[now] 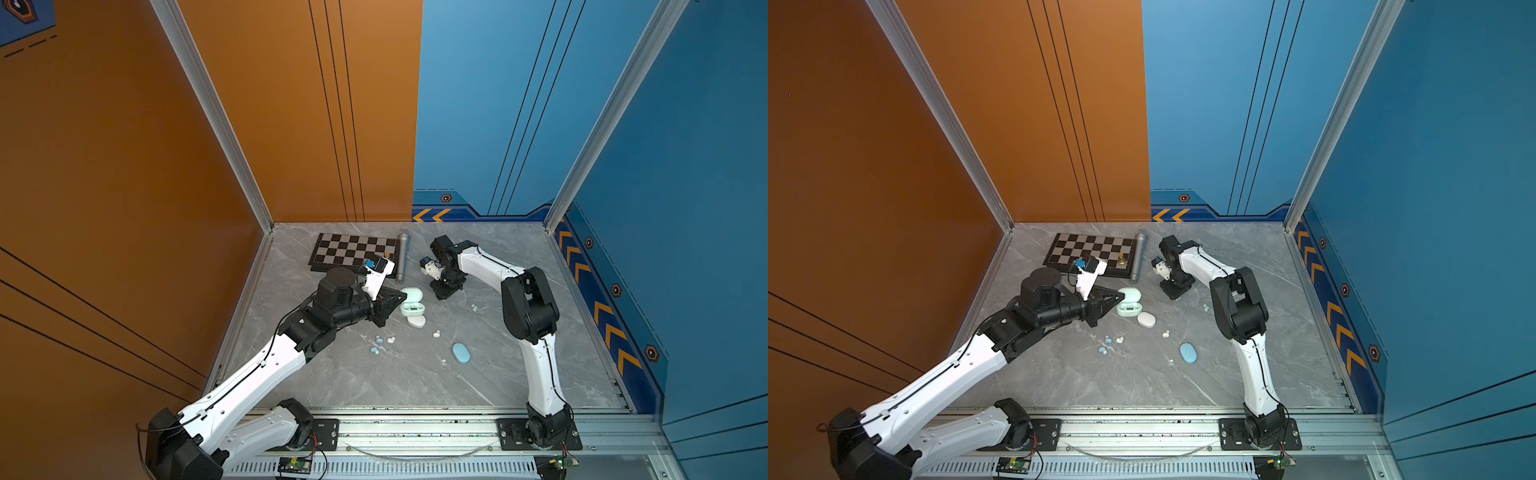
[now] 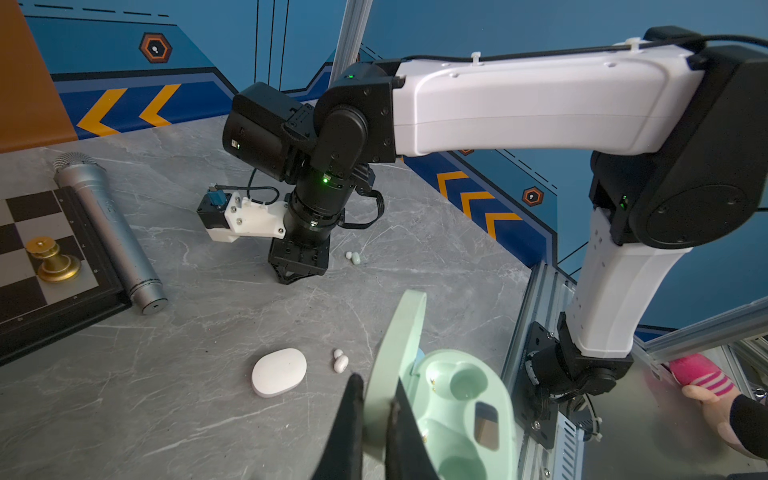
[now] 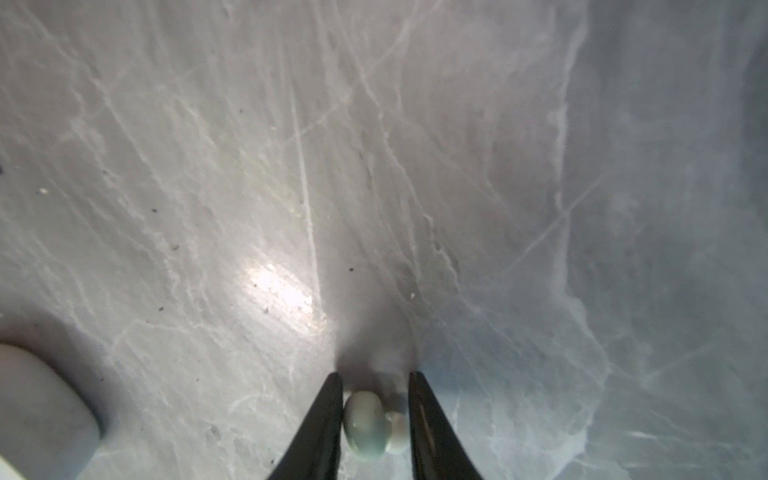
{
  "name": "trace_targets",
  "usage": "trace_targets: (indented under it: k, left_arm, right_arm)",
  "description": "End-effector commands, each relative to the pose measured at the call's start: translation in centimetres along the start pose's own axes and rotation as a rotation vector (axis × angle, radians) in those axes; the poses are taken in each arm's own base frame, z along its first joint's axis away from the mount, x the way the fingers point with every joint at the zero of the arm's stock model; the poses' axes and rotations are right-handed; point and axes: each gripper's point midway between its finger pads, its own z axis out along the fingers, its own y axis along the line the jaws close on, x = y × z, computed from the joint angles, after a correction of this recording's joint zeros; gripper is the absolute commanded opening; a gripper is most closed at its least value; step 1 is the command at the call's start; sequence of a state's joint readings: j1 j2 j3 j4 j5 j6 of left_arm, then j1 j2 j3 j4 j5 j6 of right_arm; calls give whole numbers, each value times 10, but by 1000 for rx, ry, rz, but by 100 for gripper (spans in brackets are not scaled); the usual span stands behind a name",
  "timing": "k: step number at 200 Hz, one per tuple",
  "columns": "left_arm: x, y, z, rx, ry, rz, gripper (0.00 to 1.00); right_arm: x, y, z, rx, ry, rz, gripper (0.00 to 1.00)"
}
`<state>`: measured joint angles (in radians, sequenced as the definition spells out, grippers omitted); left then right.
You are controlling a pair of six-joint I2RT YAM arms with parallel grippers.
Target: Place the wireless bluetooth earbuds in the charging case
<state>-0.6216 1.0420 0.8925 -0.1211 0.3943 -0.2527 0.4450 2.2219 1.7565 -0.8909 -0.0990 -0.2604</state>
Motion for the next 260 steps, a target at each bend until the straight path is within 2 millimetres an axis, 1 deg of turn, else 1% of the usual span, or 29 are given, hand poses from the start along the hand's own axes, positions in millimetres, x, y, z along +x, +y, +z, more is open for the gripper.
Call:
trace_targets:
  k: [1,17,37,71,104,123,162,204,233,260]
  left_arm:
    - [-17,-3,-4,9,-34,17,0]
    - [-18,-3,-4,7,-35,19,0]
    - [-20,-3,-5,7,-37,20,0]
    - [-20,-4,-6,9,-40,18,0]
    - [-19,-4,-9,6,-46,13,0]
    - [-19,-4,-11,5,-46,15,0]
    - [-21,-5,-12,3,-51,19,0]
    - [-32,-3,-11,-14,-108,17,0]
    - [-35,-1,-8,-30,-127,27,0]
    - [-37,2,-2,-53,-151,46,0]
  right_arm:
    - [15,4,12,-13,64,14,25]
    - [16,3,11,-11,64,19,21]
    - [17,4,10,-10,66,20,22]
    - [24,6,9,-7,78,25,29]
    - [27,5,10,3,87,32,29]
    - [27,3,10,12,87,41,27]
    - [27,0,9,20,88,62,20]
    - [26,-4,11,9,72,152,16]
    - [17,-7,-1,-20,12,236,13]
    - [5,-15,-25,-96,-100,402,12]
